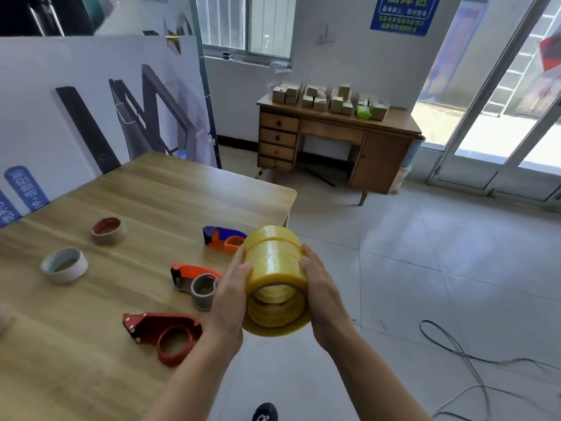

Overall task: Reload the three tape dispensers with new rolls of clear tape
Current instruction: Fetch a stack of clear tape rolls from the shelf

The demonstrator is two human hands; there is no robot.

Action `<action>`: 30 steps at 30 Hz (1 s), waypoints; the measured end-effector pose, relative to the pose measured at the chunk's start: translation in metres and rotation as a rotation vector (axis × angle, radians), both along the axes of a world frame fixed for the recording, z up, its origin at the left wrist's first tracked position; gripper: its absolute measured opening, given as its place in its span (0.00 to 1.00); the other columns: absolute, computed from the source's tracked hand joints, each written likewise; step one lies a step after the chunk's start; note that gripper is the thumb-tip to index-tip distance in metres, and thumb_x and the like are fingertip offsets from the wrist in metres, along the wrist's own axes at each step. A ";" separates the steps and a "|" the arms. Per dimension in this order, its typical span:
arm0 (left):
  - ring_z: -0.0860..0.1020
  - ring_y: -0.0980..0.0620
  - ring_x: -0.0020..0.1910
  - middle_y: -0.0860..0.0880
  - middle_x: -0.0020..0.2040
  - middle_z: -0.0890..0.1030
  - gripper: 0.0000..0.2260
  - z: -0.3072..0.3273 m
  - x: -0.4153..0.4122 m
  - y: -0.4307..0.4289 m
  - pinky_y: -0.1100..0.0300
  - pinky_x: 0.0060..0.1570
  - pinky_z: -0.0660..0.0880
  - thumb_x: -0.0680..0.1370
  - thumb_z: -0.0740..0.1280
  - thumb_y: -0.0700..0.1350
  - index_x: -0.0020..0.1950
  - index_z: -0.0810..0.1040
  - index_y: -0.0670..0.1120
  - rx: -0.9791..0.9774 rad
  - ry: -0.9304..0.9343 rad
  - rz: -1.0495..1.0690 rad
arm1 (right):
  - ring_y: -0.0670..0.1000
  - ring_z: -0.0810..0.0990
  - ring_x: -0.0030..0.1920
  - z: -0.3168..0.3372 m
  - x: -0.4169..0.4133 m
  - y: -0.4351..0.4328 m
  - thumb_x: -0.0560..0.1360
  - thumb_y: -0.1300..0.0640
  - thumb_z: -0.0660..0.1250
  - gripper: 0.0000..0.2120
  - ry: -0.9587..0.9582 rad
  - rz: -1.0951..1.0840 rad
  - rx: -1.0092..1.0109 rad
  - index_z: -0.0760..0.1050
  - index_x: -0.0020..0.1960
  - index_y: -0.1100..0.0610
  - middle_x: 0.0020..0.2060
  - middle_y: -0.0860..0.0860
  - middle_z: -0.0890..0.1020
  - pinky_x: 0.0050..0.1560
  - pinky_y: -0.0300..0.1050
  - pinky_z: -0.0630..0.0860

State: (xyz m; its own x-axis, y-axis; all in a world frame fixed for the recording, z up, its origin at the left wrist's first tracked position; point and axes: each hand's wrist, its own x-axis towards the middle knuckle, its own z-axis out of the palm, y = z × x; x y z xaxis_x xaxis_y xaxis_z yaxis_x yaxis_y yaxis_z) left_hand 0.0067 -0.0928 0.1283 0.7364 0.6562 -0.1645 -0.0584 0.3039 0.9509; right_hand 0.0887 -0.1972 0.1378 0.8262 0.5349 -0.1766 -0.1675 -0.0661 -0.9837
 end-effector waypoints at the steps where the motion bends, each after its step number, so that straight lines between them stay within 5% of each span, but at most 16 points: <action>1: 0.77 0.49 0.56 0.55 0.59 0.74 0.19 -0.003 0.015 0.004 0.56 0.44 0.77 0.80 0.57 0.51 0.72 0.65 0.62 -0.003 0.003 0.003 | 0.52 0.73 0.65 -0.003 0.016 0.005 0.82 0.48 0.54 0.17 0.002 0.007 -0.007 0.65 0.71 0.40 0.67 0.48 0.71 0.67 0.57 0.71; 8: 0.77 0.52 0.55 0.58 0.58 0.75 0.16 -0.024 0.131 0.049 0.64 0.39 0.77 0.80 0.57 0.53 0.68 0.65 0.63 -0.015 0.025 0.040 | 0.53 0.73 0.65 -0.020 0.141 0.058 0.82 0.48 0.54 0.19 -0.001 0.082 -0.065 0.65 0.73 0.44 0.68 0.50 0.72 0.68 0.59 0.70; 15: 0.76 0.46 0.61 0.47 0.66 0.74 0.21 -0.036 0.228 0.111 0.48 0.55 0.77 0.79 0.57 0.52 0.73 0.66 0.57 -0.073 0.129 0.149 | 0.54 0.74 0.64 -0.028 0.248 0.128 0.82 0.50 0.53 0.17 0.050 0.198 -0.125 0.71 0.68 0.46 0.64 0.52 0.76 0.68 0.59 0.70; 19: 0.74 0.41 0.63 0.44 0.67 0.74 0.20 -0.046 0.266 0.143 0.40 0.63 0.72 0.80 0.57 0.51 0.72 0.67 0.55 -0.145 0.228 0.210 | 0.51 0.78 0.55 -0.041 0.292 0.165 0.82 0.50 0.53 0.13 0.106 0.274 -0.177 0.77 0.55 0.43 0.55 0.51 0.80 0.54 0.49 0.76; 25: 0.80 0.45 0.50 0.42 0.53 0.82 0.12 -0.069 0.322 0.183 0.54 0.42 0.77 0.80 0.58 0.50 0.55 0.79 0.48 -0.336 0.324 0.394 | 0.50 0.78 0.51 -0.074 0.365 0.226 0.82 0.48 0.54 0.12 0.233 0.428 -0.336 0.76 0.50 0.46 0.50 0.52 0.80 0.46 0.44 0.75; 30: 0.79 0.42 0.47 0.39 0.46 0.81 0.15 -0.090 0.374 0.218 0.51 0.52 0.76 0.78 0.60 0.51 0.50 0.80 0.41 -0.543 0.337 0.531 | 0.53 0.76 0.44 -0.102 0.425 0.276 0.80 0.45 0.53 0.16 0.271 0.595 -0.523 0.73 0.52 0.54 0.43 0.54 0.78 0.44 0.47 0.73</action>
